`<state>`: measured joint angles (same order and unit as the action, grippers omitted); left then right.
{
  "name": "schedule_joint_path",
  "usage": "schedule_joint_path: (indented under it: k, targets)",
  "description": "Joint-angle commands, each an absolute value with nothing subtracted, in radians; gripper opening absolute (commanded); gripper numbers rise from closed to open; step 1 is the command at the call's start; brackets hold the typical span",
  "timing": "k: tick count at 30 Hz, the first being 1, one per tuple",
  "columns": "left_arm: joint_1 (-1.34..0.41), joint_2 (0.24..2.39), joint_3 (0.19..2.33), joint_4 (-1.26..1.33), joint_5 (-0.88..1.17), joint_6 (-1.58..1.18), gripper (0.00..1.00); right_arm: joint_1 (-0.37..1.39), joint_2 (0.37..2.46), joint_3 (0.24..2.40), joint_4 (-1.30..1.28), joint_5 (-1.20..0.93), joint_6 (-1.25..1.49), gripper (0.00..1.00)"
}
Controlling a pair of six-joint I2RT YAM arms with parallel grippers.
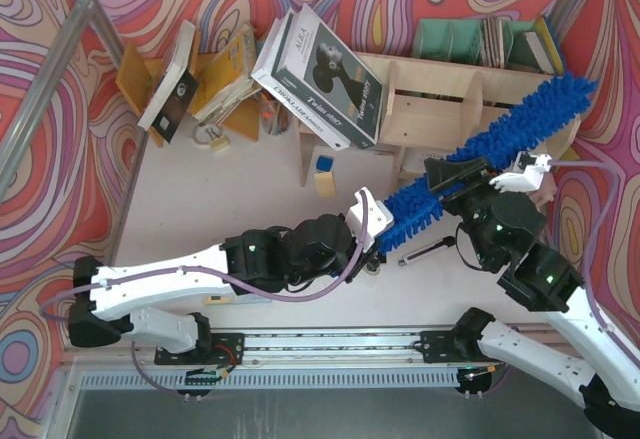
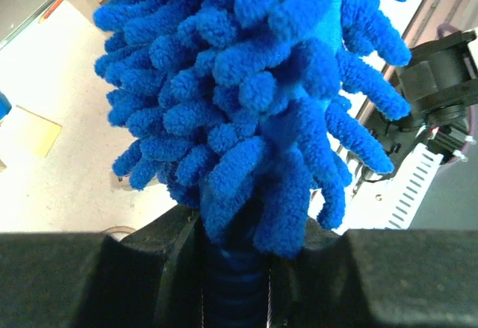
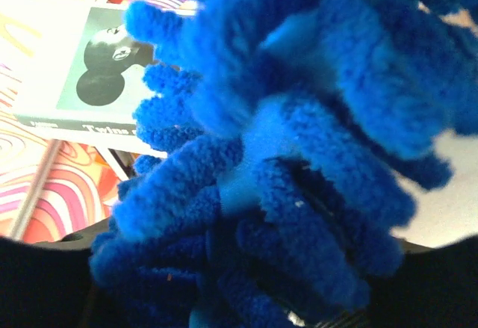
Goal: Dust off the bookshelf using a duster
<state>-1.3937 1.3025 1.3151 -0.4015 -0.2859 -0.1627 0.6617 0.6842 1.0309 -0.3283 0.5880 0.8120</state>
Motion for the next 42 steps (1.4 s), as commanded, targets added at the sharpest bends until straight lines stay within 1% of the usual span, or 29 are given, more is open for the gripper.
schedule_joint_path:
  k: [1,3,7,8,9,16,20,21,22,23,30,36,40,42]
  targets:
    - [-1.399,1.312,1.284,-0.367,-0.344,-0.149,0.00,0.665,0.659,1.001,-0.374,0.656,0.928,0.50]
    - [-1.398,1.316,1.275,-0.367,-0.369,-0.153,0.01,0.666,0.651,0.987,-0.380,0.660,0.953,0.44]
    - [-1.396,1.319,1.255,-0.365,-0.426,-0.167,0.12,0.666,0.641,0.967,-0.414,0.675,1.026,0.36]
    - [-1.397,1.318,1.250,-0.366,-0.441,-0.172,0.15,0.665,0.636,0.957,-0.420,0.680,1.050,0.34]
    - [-1.397,1.316,1.244,-0.362,-0.454,-0.178,0.21,0.666,0.629,0.945,-0.423,0.685,1.074,0.33]
    - [-1.397,1.261,1.179,-0.367,-0.570,-0.232,0.51,0.666,0.574,0.854,-0.480,0.756,1.323,0.32]
    - [-1.396,1.177,1.126,-0.348,-0.593,-0.265,0.73,0.666,0.561,0.812,-0.523,0.792,1.427,0.29]
    - [-1.396,1.150,1.108,-0.336,-0.598,-0.273,0.87,0.666,0.559,0.803,-0.542,0.800,1.460,0.29]
    - [-1.396,1.119,1.084,-0.323,-0.605,-0.283,0.97,0.666,0.556,0.794,-0.557,0.809,1.494,0.30]
    - [-1.396,1.096,1.063,-0.306,-0.618,-0.296,0.98,0.666,0.553,0.779,-0.567,0.814,1.527,0.30]
    - [-1.396,0.914,0.917,-0.185,-0.783,-0.396,0.98,0.666,0.549,0.654,-0.553,0.779,1.712,0.31]
    - [-1.395,0.799,0.835,-0.138,-0.794,-0.386,0.98,0.663,0.621,0.571,-0.513,0.715,1.866,0.30]
    - [-1.394,0.782,0.826,-0.157,-0.797,-0.398,0.99,0.634,0.691,0.538,-0.439,0.667,1.906,0.31]
    - [-1.395,0.785,0.820,-0.158,-0.800,-0.404,0.98,0.590,0.730,0.523,-0.402,0.609,1.910,0.31]
